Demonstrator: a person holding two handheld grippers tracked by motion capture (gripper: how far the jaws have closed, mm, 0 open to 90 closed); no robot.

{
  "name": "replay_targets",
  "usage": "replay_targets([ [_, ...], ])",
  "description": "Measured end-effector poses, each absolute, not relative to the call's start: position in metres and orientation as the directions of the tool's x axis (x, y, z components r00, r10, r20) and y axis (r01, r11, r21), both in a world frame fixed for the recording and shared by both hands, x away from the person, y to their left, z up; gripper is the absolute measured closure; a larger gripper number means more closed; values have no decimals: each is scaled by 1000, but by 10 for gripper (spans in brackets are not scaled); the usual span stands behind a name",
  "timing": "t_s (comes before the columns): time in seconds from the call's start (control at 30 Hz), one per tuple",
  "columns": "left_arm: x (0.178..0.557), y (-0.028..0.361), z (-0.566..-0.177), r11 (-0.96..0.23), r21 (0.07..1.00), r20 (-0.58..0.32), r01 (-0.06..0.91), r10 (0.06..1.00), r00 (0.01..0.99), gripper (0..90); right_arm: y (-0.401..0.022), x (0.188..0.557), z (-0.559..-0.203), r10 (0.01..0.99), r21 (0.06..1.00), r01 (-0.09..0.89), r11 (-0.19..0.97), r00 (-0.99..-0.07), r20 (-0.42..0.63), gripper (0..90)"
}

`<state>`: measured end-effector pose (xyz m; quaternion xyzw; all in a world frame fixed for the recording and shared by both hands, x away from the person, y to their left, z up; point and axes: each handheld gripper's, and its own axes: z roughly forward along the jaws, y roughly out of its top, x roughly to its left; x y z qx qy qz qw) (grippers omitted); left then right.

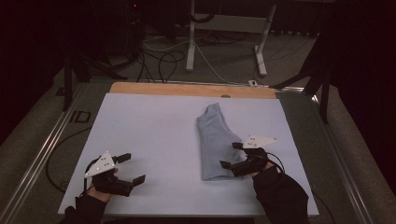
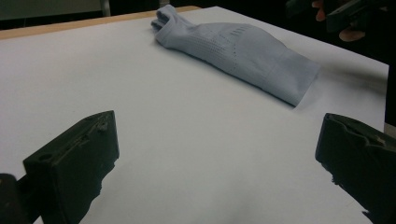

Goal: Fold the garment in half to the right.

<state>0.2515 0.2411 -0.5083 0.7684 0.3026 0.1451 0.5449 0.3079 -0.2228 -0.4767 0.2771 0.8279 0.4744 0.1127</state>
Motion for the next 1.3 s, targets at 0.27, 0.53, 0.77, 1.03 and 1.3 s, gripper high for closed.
replay_targets([
  [0.27, 252, 242, -512, -245, 920, -88, 305, 630, 772, 3, -250, 299, -489, 616, 852, 391, 349, -781, 106, 101],
  [0.53, 253, 241, -513, -242, 918, -97, 314, 632, 769, 3, -270, 287, -500, 664, 846, 401, 350, -743, 77, 101],
  [0.77, 252, 244, -514, -239, 919, -92, 314, 644, 759, 3, -287, 275, -510, 700, 847, 418, 328, -710, 79, 101],
  [1.03, 250, 245, -515, -248, 918, -81, 309, 646, 759, 3, -299, 261, -520, 738, 843, 425, 329, -673, 52, 101],
  [1.3, 251, 245, -516, -246, 918, -84, 312, 647, 758, 3, -307, 259, -524, 781, 841, 439, 315, -624, 33, 102],
])
